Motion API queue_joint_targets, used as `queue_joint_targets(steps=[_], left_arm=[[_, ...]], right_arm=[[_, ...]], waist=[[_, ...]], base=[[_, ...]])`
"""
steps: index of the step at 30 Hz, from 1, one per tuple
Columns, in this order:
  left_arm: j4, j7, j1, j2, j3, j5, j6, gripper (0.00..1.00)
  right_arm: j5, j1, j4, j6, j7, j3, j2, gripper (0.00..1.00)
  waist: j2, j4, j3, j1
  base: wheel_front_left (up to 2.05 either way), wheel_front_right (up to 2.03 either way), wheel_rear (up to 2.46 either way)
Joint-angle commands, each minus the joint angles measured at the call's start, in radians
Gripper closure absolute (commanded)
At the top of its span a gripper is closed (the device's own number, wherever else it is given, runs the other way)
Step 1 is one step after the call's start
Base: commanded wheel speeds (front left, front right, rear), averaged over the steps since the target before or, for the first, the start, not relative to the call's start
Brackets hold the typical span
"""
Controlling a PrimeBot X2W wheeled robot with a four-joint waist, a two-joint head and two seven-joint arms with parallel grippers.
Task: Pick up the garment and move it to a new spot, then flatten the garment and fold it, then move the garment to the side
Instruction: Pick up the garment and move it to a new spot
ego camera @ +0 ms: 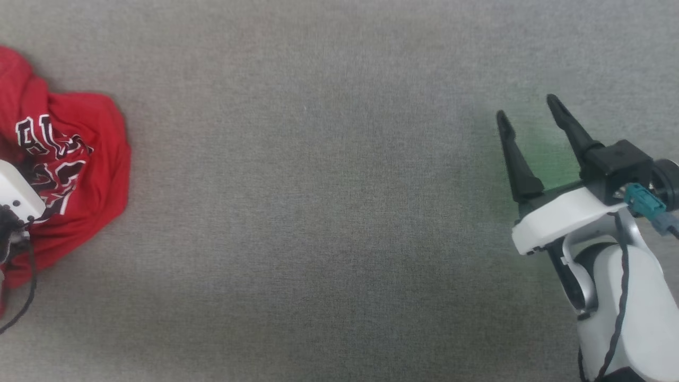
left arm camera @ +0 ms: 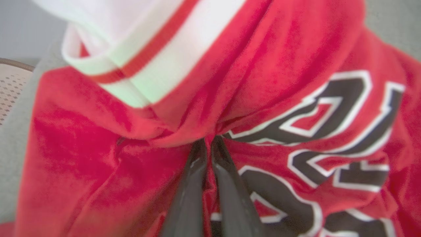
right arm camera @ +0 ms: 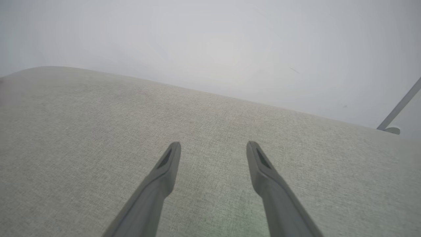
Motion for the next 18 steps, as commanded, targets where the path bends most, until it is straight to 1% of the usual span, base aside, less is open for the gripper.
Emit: queue_joint_targets(steps=[1,6,11,16,18], left_arm=[[-0.008,-0.021,0.005,0.005,-0.011,0.01,0.0,1.0],[-0.097,-0.109,-0.022,0.057,-0.056,0.044,-0.003,1.0],[-0.201,-0.142,-0.037,0.12,-0.086,0.063,-0.003,1.0],[-0.305,-0.121,-0.057,0.178,-0.084,0.059,-0.003,1.0],[-0.355,-0.098,-0.063,0.2,-0.084,0.062,0.007,1.0]], right_arm=[[0.002,0.012,0.008,0.0,-0.009,-0.007,0.002,0.0],[0.007,0.041,0.037,0.0,-0.023,-0.041,0.009,0.0],[0.01,0.068,0.052,0.0,-0.03,-0.059,0.014,0.0],[0.015,0.084,0.056,0.0,-0.034,-0.065,0.017,0.0],[0.016,0.085,0.058,0.0,-0.035,-0.065,0.019,0.0]], waist=[[-0.0001,0.009,-0.028,0.0],[-0.0001,0.031,-0.096,0.0],[-0.0001,0.046,-0.157,0.0],[-0.0001,0.05,-0.205,0.0],[-0.0001,0.05,-0.223,0.0]], base=[[0.0,0.0,0.0],[0.0,0.0,0.0],[0.0,0.0,0.0],[0.0,0.0,0.0],[0.0,0.0,0.0]])
